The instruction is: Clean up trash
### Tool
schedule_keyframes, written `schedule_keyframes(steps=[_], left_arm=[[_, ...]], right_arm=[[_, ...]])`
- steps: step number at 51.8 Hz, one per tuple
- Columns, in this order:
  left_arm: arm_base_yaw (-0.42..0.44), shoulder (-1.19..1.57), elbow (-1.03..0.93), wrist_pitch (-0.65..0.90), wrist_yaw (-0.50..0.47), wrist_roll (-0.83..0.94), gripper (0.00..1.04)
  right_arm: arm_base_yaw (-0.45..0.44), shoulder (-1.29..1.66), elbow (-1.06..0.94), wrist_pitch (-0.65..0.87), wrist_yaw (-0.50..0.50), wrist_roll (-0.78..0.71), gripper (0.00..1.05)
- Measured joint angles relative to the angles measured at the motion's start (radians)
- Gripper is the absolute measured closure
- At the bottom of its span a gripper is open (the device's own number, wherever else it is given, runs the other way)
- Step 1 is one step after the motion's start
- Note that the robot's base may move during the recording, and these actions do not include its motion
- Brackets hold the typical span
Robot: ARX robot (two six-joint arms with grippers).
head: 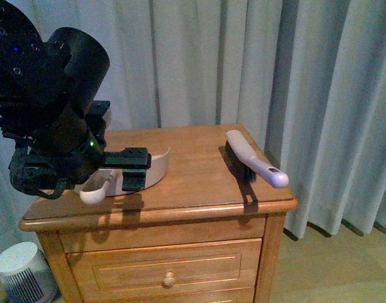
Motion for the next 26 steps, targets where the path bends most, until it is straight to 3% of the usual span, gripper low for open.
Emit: schedule_keyframes(steps=[26], left_arm=[[0.006,0.043,0.0,0.027,0.0,0.003,0.08]], right_arm=[[0.0,0.0,0.0,0.0,0.0,0.0,0.07]])
